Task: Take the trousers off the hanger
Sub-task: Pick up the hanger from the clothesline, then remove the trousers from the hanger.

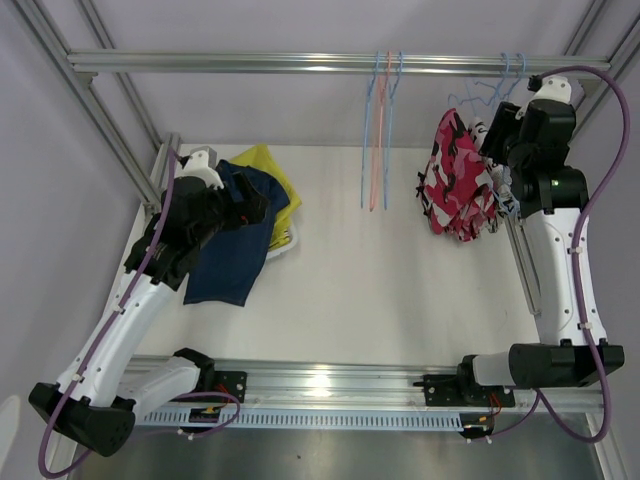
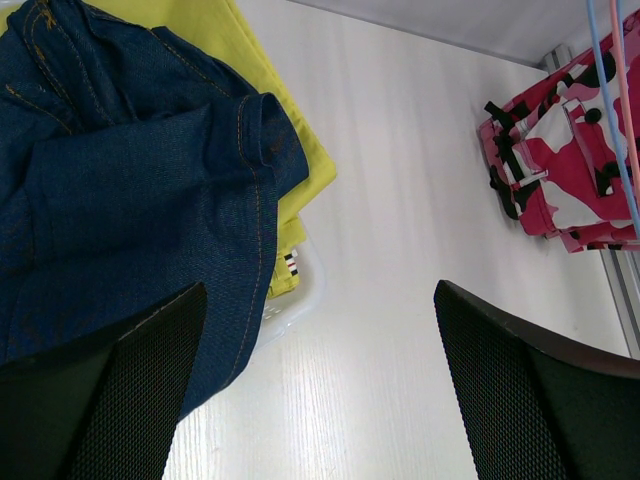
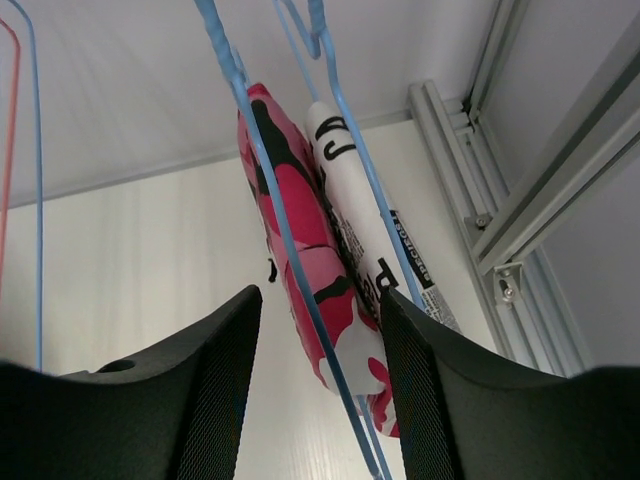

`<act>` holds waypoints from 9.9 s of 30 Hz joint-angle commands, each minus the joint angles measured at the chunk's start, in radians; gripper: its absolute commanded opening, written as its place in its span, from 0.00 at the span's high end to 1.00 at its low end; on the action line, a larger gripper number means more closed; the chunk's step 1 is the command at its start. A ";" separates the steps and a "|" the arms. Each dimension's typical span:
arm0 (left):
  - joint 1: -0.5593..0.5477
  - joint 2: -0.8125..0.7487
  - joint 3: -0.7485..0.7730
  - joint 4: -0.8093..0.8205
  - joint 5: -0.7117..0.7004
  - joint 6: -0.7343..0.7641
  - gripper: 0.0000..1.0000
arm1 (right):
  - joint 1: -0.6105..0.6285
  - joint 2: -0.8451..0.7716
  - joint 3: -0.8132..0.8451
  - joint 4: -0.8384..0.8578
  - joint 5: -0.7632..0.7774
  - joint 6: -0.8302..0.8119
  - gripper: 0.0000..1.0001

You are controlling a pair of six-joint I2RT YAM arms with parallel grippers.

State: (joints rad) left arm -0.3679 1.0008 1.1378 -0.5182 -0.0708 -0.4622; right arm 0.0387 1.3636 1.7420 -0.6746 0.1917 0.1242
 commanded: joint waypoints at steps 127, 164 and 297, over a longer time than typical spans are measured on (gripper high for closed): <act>0.007 -0.008 -0.001 0.033 0.106 0.020 0.01 | -0.218 -0.360 -0.582 1.213 -0.902 0.816 1.00; -0.976 0.140 -0.092 0.409 -0.764 0.201 0.01 | 0.548 -0.710 -0.831 0.646 0.102 0.434 1.00; -0.959 0.308 0.186 0.742 -0.721 0.306 0.99 | 0.912 -0.860 -1.249 0.612 0.558 0.551 1.00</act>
State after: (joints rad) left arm -1.3121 1.4677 1.2533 0.0326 -0.7578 -0.1913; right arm 0.9588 0.5404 0.5255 0.0113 0.6788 0.6518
